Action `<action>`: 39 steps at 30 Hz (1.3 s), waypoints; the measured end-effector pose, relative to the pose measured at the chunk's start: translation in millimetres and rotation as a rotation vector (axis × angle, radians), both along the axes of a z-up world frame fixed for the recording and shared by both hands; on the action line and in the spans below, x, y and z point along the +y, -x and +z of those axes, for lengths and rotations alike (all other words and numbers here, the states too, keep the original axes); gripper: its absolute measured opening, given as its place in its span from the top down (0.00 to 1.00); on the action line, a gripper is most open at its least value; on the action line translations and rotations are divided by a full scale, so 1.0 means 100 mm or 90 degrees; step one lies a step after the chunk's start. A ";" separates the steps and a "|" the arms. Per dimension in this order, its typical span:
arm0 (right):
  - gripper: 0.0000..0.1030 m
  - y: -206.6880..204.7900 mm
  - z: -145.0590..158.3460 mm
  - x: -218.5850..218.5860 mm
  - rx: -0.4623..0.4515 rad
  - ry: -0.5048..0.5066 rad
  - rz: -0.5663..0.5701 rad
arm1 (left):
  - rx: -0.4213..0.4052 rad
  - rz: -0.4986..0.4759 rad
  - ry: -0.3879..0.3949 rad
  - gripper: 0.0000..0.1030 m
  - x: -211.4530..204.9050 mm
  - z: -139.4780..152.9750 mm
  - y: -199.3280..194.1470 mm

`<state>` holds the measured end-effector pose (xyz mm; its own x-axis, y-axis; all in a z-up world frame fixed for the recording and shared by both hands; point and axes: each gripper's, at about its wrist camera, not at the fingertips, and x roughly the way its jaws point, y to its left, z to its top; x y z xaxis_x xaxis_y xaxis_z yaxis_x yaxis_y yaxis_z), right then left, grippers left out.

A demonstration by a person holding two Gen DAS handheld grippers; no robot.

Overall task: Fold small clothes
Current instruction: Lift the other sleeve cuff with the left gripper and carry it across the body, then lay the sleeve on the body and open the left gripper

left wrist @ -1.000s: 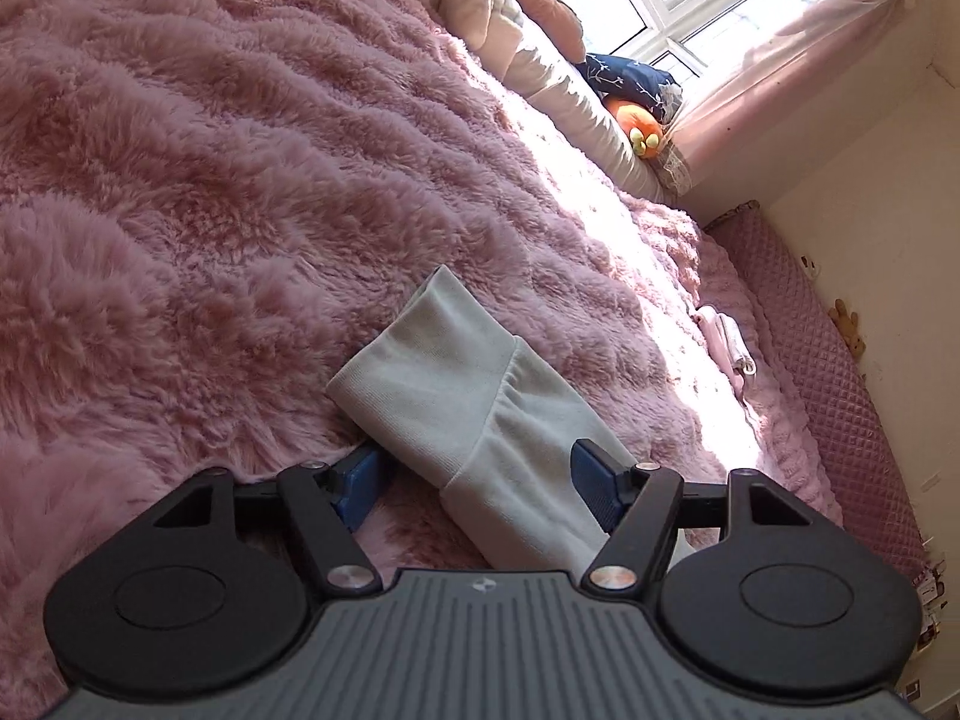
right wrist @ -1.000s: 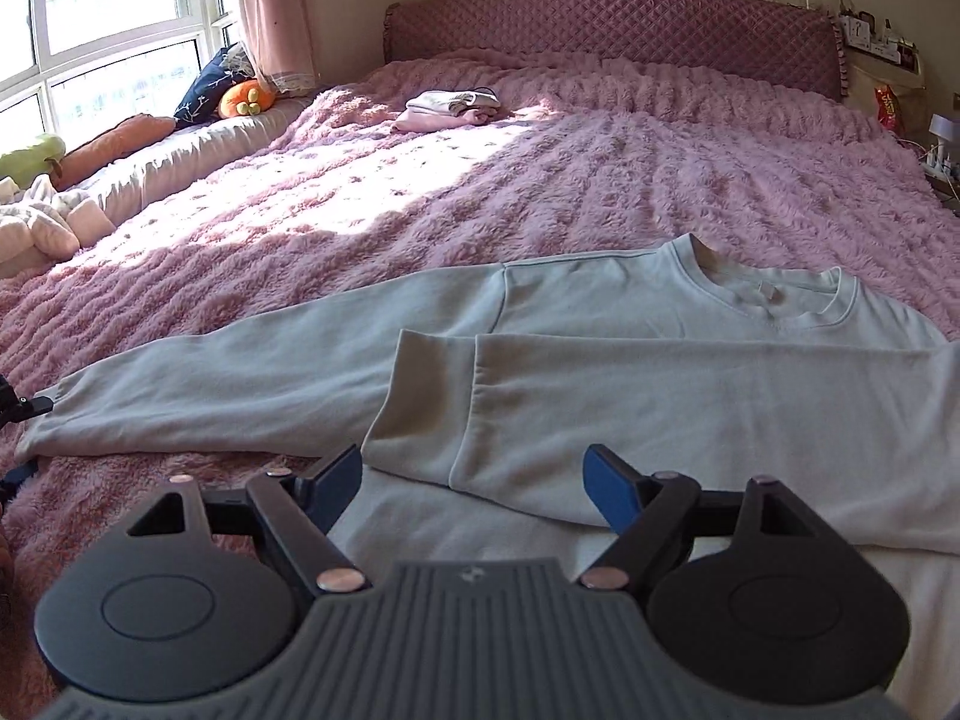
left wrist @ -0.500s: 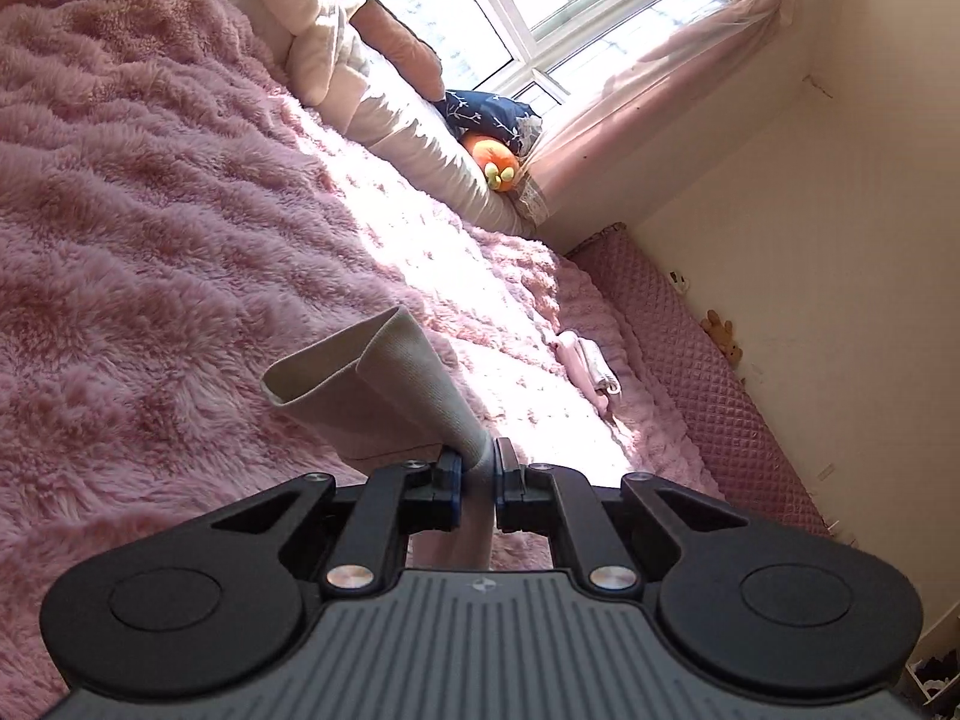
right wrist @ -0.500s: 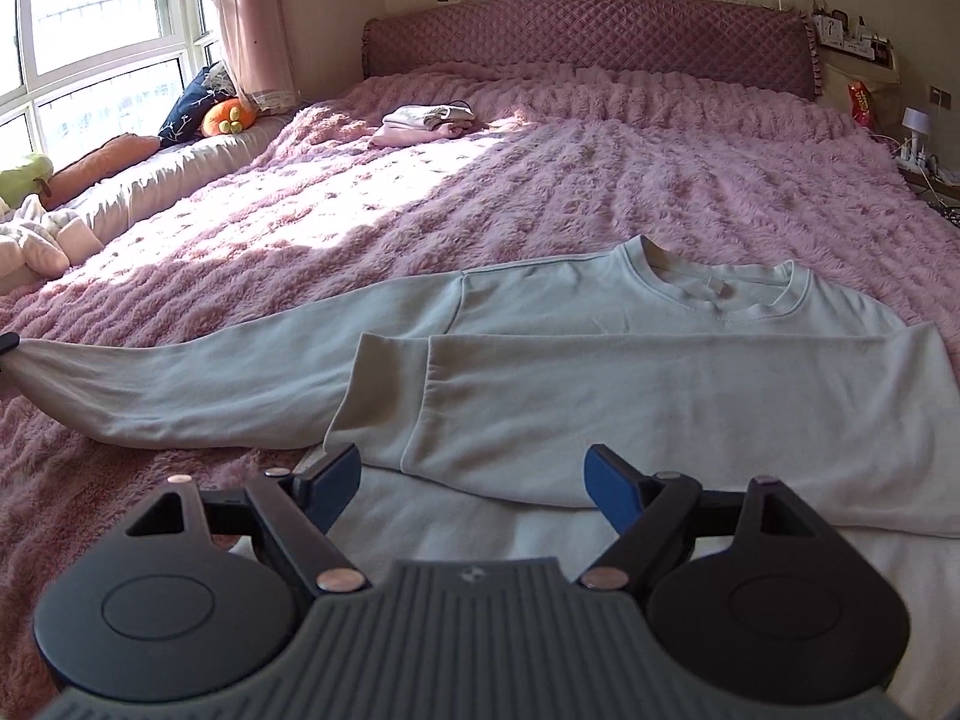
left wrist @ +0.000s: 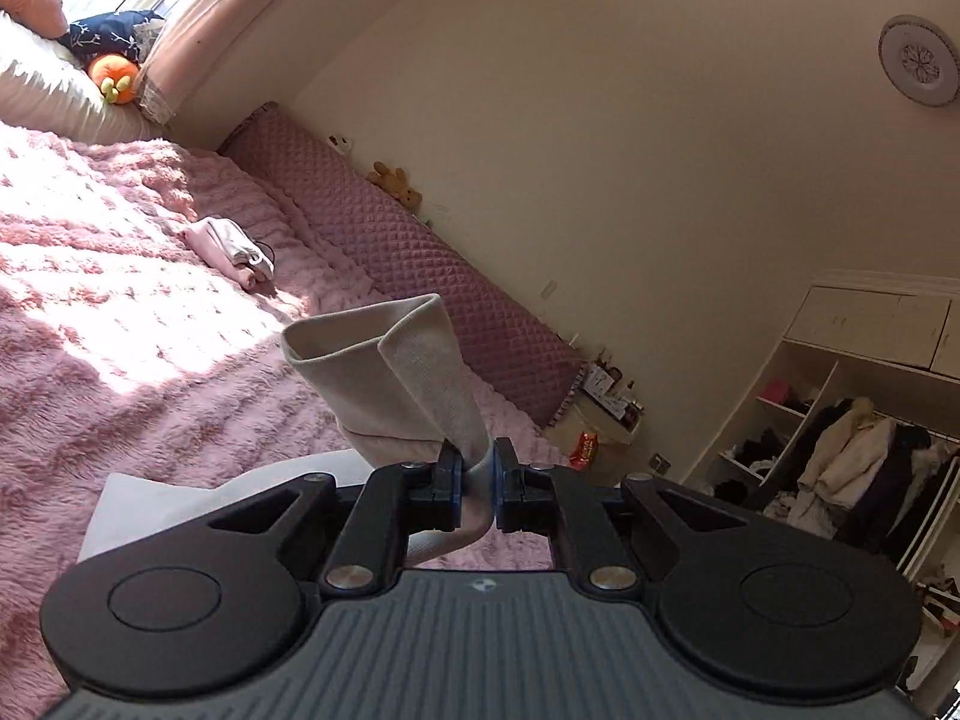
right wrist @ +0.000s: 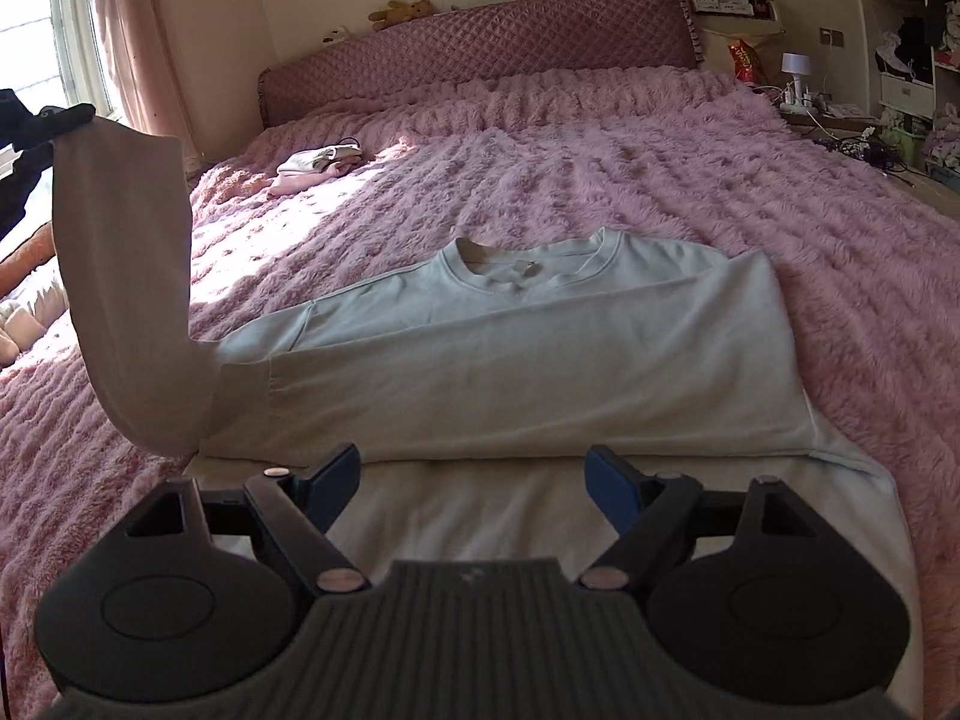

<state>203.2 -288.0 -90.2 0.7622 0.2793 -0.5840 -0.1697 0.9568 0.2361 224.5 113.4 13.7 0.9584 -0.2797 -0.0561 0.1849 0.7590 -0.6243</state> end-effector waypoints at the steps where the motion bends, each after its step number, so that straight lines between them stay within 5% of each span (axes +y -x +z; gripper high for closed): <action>1: 0.24 0.01 0.00 -0.07 -0.001 0.001 -0.007 | 0.005 -0.025 -0.002 0.91 -0.19 -0.05 -0.07; 5: 0.24 0.10 -0.01 -0.49 0.000 -0.004 -0.047 | 0.031 -0.116 -0.036 0.91 -0.97 -0.42 -0.26; 11: 0.24 0.20 -0.13 -1.01 0.019 -0.001 -0.107 | 0.137 -0.208 -0.117 0.91 -1.87 -1.16 -0.51; 14: 0.24 0.23 -0.19 -1.27 0.028 0.004 -0.138 | 0.210 -0.256 -0.193 0.80 -2.21 -1.48 -0.58; 19: 0.25 0.23 -0.26 -1.56 0.022 0.002 -0.190 | 0.197 -0.312 -0.223 0.73 -2.33 -1.45 -0.39; 23: 0.46 0.09 -0.30 -1.65 0.004 -0.015 -0.184 | 0.138 -0.307 -0.258 0.60 -2.09 -1.16 -0.14; 31: 0.45 -0.47 -0.26 -1.33 -0.046 0.006 -0.116 | 0.175 -0.206 -0.390 0.57 -1.10 -0.89 0.04; 39: 0.38 -1.06 -0.47 -1.15 0.004 0.020 -0.115 | 0.270 -0.043 -0.420 0.53 -0.09 -1.05 0.10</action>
<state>308.8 -402.6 -136.9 0.7950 0.1191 -0.5948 0.0076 0.9785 0.2061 214.5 104.5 -91.2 0.8003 -0.1187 -0.5877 0.0909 0.9929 -0.0767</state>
